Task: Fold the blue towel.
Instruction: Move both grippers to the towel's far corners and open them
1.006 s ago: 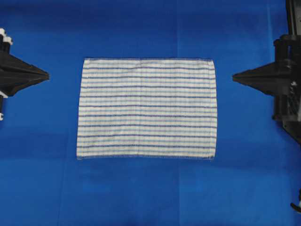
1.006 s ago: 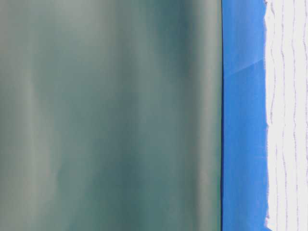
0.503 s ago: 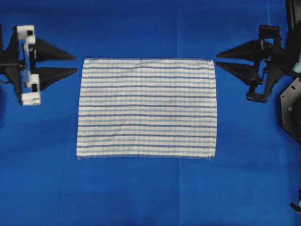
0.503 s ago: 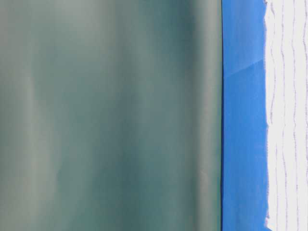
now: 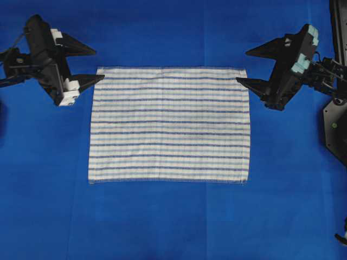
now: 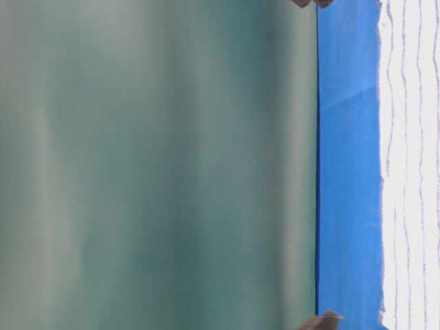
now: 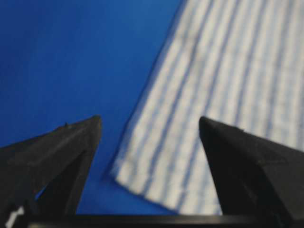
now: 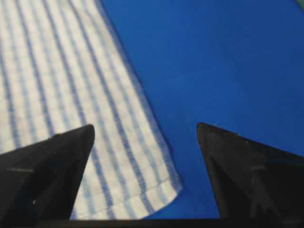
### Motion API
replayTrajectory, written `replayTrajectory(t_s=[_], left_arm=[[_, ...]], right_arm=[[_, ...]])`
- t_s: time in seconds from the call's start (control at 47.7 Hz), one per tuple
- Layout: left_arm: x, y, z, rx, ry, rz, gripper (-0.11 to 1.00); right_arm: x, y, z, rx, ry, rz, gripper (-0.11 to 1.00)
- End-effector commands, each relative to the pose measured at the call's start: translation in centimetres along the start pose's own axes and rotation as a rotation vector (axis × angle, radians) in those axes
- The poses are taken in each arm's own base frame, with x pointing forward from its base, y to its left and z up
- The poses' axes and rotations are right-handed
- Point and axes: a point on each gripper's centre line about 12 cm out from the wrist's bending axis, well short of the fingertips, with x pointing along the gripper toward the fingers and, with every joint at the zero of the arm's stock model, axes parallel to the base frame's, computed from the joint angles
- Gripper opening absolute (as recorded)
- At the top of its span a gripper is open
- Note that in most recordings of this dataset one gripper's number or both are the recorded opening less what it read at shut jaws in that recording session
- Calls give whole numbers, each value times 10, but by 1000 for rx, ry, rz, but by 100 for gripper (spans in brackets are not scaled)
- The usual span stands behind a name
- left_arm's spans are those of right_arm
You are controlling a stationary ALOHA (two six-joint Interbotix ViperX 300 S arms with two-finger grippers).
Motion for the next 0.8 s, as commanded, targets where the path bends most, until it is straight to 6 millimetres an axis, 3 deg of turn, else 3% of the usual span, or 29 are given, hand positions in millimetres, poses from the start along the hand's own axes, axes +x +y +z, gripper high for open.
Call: replayTrajectory(t_s=[0.0, 0.419, 0.775], left_arm=[[8, 7, -1, -17, -14, 24, 79], [33, 16, -26, -28, 55, 53, 78], [39, 16, -41, -33, 124, 53, 74]], right_arm=[[8, -4, -3, 12, -3, -22, 78], [28, -16, -33, 45, 91, -101, 76], [28, -18, -39, 62, 118, -118, 60]])
